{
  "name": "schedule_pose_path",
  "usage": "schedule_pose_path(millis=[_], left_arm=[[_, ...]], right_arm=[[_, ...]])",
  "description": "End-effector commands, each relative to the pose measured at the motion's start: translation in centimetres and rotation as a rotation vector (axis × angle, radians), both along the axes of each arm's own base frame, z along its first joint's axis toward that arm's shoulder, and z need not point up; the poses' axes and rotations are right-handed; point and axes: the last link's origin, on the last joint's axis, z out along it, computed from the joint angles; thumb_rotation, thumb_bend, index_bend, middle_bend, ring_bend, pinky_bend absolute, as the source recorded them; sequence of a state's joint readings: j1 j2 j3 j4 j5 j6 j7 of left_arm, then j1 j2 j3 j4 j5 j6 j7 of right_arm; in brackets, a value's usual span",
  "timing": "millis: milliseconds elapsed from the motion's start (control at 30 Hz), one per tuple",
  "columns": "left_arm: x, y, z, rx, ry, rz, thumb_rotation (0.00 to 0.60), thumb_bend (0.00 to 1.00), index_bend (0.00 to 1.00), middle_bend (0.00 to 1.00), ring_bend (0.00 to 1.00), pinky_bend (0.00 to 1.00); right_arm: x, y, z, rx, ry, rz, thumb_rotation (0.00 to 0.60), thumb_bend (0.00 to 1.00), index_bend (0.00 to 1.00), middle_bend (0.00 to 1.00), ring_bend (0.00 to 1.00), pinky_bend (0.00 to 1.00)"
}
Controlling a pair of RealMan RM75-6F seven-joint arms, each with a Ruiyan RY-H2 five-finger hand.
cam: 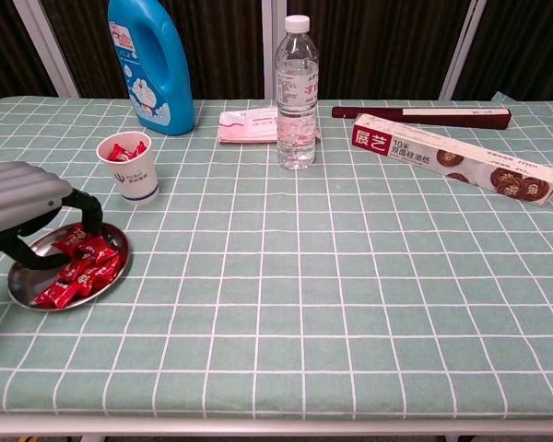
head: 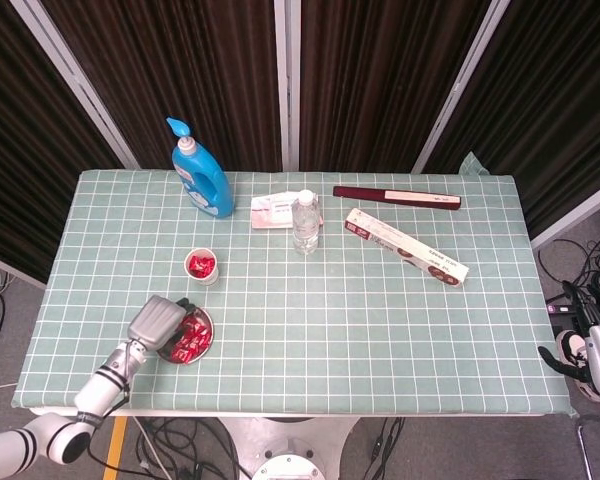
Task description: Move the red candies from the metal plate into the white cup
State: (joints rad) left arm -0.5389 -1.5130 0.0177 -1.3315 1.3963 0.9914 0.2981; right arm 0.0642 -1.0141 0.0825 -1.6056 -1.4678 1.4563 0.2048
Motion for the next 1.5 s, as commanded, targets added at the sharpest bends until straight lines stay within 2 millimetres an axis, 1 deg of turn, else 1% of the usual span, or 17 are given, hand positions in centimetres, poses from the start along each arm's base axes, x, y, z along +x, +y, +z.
schedule_pose_path(millis=[33,300,433,567,733,1000,1333,1500], left_arm=[[-0.1,-0.3,0.3,-0.009,-0.001,0.014,0.6,0.33,0.46,0.48,0.76,1.0],[-0.4,0.4,0.1,0.015,0.012,0.003,0.6,0.33,0.46,0.48,0.76,1.0],[-0.8,0.6,-0.1,0.022,0.045,-0.009,0.6,0.33,0.46,0.49,0.76,1.0],[-1.1,0.5,-0.1,0.031,0.064,-0.012,0.6,0.33,0.47,0.52,0.76,1.0],[-1.3,0.4,-0.1,0.038,0.067,-0.02,0.6,0.33,0.49,0.54,0.76,1.0],[-1.2,-0.1,-0.2,0.032,0.062,-0.049,0.6,0.33,0.5,0.54,0.76,1.0],[-1.8,0.1,-0.5,0.026,0.087,-0.041,0.6,0.33,0.52,0.56,0.76,1.0],[-2.1,0.3,-0.6,0.031,0.093,-0.036,0.6,0.34,0.57,0.6,0.77,1.0]], right_arm=[[0.0,0.0,0.0,0.001,0.001,0.0,0.6,0.11,0.03,0.14,0.01,0.33],[-0.1,0.1,0.1,-0.003,-0.001,-0.003,0.6,0.11,0.03,0.14,0.01,0.33],[-0.1,0.1,0.1,-0.003,-0.002,-0.003,0.6,0.11,0.03,0.14,0.01,0.33],[0.0,0.1,0.0,-0.002,-0.001,-0.001,0.6,0.11,0.03,0.14,0.01,0.33],[0.1,0.1,0.1,-0.002,0.0,0.0,0.6,0.11,0.03,0.14,0.01,0.33],[0.1,0.2,0.1,-0.003,0.001,-0.001,0.6,0.11,0.03,0.14,0.01,0.33],[0.2,0.2,0.1,-0.004,0.002,0.0,0.6,0.11,0.03,0.14,0.01,0.33],[0.3,0.2,0.1,-0.005,0.001,0.002,0.6,0.11,0.03,0.14,0.01,0.33]])
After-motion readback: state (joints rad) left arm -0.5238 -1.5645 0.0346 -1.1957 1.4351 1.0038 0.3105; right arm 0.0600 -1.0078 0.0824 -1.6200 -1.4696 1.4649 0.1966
